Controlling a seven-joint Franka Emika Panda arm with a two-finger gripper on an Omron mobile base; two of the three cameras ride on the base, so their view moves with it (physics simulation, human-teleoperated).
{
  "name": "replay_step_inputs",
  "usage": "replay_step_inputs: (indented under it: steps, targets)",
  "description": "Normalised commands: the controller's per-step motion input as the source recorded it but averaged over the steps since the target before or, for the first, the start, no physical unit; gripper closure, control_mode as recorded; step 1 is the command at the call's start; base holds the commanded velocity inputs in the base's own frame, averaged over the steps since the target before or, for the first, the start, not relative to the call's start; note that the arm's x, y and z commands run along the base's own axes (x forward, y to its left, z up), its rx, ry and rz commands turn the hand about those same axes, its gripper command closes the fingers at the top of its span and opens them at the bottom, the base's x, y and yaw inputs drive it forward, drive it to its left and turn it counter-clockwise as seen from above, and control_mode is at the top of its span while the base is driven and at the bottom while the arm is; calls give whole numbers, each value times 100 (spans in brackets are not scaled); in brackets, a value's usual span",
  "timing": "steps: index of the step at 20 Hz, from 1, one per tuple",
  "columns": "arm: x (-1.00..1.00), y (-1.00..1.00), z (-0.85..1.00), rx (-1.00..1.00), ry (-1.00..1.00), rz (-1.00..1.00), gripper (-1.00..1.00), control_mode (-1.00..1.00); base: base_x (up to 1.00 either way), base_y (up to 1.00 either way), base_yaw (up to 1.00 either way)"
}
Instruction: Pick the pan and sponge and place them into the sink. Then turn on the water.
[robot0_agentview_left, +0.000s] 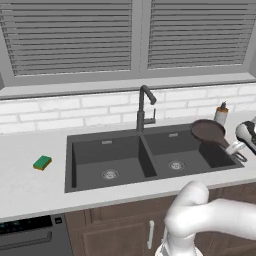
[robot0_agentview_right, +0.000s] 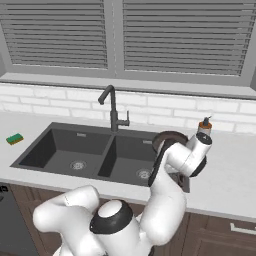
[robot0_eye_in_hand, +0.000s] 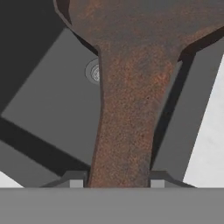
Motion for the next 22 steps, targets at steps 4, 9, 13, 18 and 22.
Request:
replay_step_inputs:
  steps: [4, 9, 13, 18, 22]
  targets:
    - [26, 47, 0, -14, 5, 10, 100, -100, 0, 0, 0]
    - [23, 43, 0, -15, 6, 11, 100, -100, 0, 0, 0]
    - [21, 15, 0, -8, 11, 21, 100, -100, 0, 0, 0]
    - [22, 13, 0, -9, 6, 20, 100, -100, 0, 0, 0]
    - [37, 28, -2, -11, 9, 5, 100, -100, 0, 0, 0]
